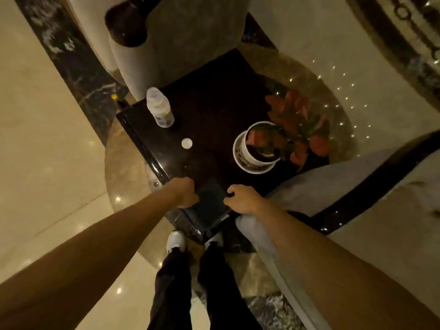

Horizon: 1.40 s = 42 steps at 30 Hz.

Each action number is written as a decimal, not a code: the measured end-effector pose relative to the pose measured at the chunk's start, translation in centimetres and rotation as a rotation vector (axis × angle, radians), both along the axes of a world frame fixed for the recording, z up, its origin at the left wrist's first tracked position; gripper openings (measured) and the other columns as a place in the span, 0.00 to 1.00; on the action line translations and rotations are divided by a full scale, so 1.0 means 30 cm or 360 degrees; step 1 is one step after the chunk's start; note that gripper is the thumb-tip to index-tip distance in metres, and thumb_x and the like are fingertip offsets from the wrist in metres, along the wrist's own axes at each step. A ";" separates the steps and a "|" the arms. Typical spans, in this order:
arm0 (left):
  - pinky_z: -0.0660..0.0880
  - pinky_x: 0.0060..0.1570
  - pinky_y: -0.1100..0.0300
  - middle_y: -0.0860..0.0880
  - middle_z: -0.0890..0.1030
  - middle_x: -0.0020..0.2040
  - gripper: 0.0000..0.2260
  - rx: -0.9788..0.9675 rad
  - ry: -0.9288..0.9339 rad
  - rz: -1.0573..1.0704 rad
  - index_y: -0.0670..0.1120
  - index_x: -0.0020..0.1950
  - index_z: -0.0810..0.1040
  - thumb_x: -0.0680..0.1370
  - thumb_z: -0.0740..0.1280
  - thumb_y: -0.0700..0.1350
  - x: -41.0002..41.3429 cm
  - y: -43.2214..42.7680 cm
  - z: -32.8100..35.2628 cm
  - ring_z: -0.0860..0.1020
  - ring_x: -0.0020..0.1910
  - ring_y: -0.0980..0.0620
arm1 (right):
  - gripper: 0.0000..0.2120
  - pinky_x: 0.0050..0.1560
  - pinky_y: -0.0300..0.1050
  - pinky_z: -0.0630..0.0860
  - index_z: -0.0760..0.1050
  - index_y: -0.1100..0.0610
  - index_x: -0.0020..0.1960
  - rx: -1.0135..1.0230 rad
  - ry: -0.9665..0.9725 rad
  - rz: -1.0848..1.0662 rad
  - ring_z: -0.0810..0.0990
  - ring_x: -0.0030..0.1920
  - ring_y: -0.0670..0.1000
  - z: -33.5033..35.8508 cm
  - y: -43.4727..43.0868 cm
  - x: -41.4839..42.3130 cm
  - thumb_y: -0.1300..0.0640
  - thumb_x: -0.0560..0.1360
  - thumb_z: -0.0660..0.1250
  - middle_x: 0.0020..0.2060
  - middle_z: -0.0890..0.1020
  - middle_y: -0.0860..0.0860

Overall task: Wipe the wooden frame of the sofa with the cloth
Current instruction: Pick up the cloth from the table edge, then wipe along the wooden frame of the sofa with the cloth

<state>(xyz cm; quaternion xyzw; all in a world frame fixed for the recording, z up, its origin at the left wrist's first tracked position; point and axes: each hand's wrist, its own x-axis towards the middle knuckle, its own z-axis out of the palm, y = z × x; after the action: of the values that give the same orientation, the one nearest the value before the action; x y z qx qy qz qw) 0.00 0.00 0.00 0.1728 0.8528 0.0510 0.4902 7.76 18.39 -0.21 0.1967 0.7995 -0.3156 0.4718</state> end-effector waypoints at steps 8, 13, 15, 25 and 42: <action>0.75 0.55 0.48 0.40 0.74 0.60 0.23 0.0214 0.0117 0.0380 0.44 0.65 0.70 0.74 0.68 0.50 0.046 -0.056 -0.492 0.75 0.56 0.39 | 0.37 0.66 0.57 0.72 0.51 0.53 0.80 0.0327 0.0109 -0.0284 0.65 0.71 0.63 -0.452 -0.145 0.067 0.49 0.78 0.67 0.74 0.61 0.58; 0.76 0.46 0.50 0.43 0.78 0.47 0.12 0.0317 0.0161 0.0170 0.46 0.46 0.72 0.69 0.72 0.48 0.050 -0.058 -0.623 0.77 0.49 0.40 | 0.21 0.60 0.59 0.76 0.68 0.55 0.65 0.0423 0.0184 -0.0675 0.78 0.60 0.61 -0.544 -0.193 0.081 0.56 0.75 0.70 0.59 0.79 0.57; 0.71 0.39 0.56 0.45 0.78 0.40 0.09 0.0372 0.0071 0.0116 0.47 0.36 0.72 0.68 0.72 0.46 0.028 -0.051 -0.608 0.77 0.42 0.43 | 0.15 0.60 0.55 0.77 0.74 0.59 0.61 0.0245 0.0125 -0.0875 0.79 0.59 0.62 -0.532 -0.194 0.093 0.58 0.75 0.69 0.57 0.80 0.59; 0.74 0.54 0.49 0.40 0.81 0.47 0.04 0.1076 -0.0524 0.0259 0.42 0.48 0.79 0.75 0.70 0.37 -0.043 0.051 -0.072 0.79 0.51 0.44 | 0.21 0.65 0.53 0.74 0.71 0.57 0.69 -0.0088 0.0569 -0.1531 0.77 0.64 0.55 -0.011 -0.178 0.330 0.57 0.78 0.69 0.62 0.80 0.55; 0.75 0.59 0.51 0.51 0.83 0.51 0.11 0.1433 -0.0350 0.0238 0.51 0.52 0.82 0.80 0.60 0.41 0.322 0.595 0.012 0.80 0.52 0.54 | 0.33 0.78 0.63 0.49 0.49 0.51 0.81 0.1298 0.1121 -0.0747 0.45 0.80 0.59 0.075 0.077 0.552 0.39 0.81 0.52 0.80 0.52 0.57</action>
<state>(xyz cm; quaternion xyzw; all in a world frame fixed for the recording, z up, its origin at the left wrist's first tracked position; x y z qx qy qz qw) 9.65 17.85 0.36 0.2999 0.6989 0.4692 0.4488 24.32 20.70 2.04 0.4174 0.8999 -0.1248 -0.0185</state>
